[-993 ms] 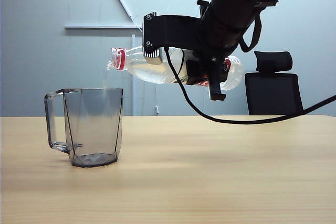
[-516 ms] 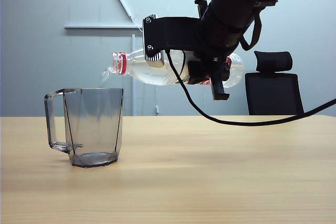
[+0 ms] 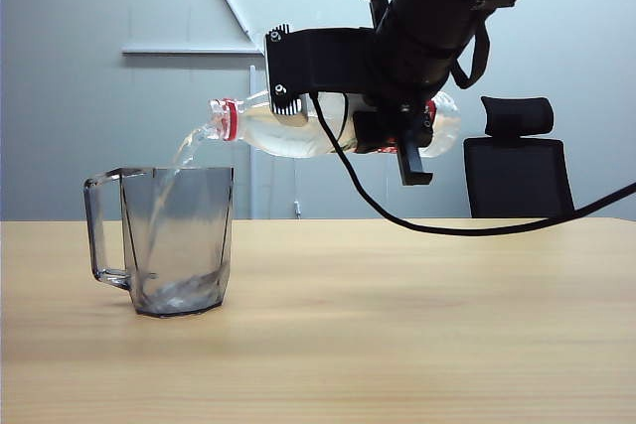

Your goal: Pick up the mineral water bottle on the table and pour water into the mug until it's half full.

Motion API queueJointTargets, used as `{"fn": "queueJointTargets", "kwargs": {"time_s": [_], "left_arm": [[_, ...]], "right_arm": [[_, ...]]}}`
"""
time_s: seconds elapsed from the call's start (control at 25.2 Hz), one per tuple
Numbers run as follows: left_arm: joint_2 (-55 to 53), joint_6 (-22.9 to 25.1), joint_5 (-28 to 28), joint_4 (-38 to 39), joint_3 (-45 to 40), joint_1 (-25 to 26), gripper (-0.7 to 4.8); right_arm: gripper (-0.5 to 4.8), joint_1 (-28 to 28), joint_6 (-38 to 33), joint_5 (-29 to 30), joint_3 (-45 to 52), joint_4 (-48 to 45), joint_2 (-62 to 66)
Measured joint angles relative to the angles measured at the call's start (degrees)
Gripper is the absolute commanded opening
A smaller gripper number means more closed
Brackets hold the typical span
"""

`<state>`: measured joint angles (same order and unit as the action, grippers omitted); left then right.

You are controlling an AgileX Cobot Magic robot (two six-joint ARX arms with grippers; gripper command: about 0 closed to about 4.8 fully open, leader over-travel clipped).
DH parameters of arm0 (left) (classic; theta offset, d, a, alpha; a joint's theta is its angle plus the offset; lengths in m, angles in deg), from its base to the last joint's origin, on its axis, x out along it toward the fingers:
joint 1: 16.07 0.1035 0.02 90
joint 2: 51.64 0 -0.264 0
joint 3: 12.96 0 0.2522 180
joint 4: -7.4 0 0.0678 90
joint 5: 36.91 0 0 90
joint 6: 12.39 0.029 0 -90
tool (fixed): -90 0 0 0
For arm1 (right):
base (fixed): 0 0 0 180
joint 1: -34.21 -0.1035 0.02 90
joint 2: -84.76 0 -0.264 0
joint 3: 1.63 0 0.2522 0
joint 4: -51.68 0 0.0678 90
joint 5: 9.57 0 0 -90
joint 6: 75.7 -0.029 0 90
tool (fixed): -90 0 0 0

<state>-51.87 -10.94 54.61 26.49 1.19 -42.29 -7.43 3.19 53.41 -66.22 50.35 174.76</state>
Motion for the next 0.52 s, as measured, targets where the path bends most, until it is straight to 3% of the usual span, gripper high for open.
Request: {"fn": "queueJointTargets", "kwargs": {"time_s": [0.52], "left_arm": [[0.02, 0.00, 0.00, 0.00, 0.00, 0.00, -0.02]], "right_arm": [[1.48, -0.07, 0.68, -0.98, -0.07, -0.09, 0.00]]}}
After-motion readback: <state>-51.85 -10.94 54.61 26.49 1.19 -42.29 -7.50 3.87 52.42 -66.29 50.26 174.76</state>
